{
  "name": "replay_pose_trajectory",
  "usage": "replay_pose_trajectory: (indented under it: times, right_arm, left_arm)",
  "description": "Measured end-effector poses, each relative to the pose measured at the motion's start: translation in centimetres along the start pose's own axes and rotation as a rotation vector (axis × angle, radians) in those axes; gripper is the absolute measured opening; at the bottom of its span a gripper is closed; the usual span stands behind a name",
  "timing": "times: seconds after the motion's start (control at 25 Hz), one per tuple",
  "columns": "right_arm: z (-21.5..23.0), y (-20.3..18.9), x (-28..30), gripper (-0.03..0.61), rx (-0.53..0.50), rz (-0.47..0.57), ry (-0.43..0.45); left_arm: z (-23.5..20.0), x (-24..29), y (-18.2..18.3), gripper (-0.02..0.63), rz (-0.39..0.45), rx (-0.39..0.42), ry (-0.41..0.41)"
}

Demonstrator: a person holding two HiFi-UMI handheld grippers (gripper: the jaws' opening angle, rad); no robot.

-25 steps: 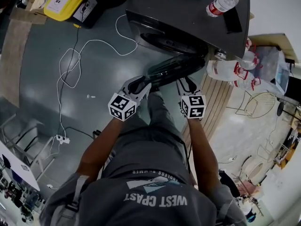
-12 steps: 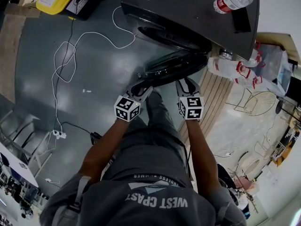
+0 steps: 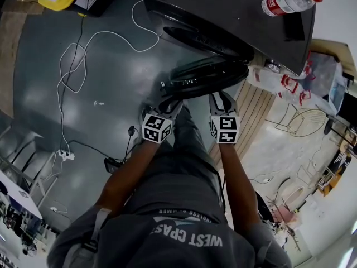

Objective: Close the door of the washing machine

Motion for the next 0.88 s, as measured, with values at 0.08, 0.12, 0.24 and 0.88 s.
replay_pose_trajectory:
  times: [0.08,0.12,0.24,0.88]
  right_arm:
    - [-0.1,0.3,0.2,0.147,-0.011,0.007,0.003]
    - [-0.1,0.4,0.4,0.144,-0.016,0.01,0.004]
    - [-0.1,1.0,0.7,0.138,-0.026,0.016,0.006]
    - [0.5,5.1,4.0,0.133,-0.065,0.054,0.025]
  left_arm:
    - [-0.4,0.3,0.5,0.135,0.008,0.006,0.01]
    - [-0.6,0.5,0.8,0.135,0.013,0.009,0.013]
    - [-1.3,1.0,1.8,0.135,0.021,0.03,0.023]
    - [-5.2,4.0,6.8,0.124,0.089,0.102,0.102]
Point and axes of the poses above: the fingertips, and each gripper's own axes: x forward along the fingers, z to its right, y out of its top, the point moved 8 cm from there along -x, backward along the fingers, and after that the axes turned 3 degrees about -y, right-handed, at the moved point
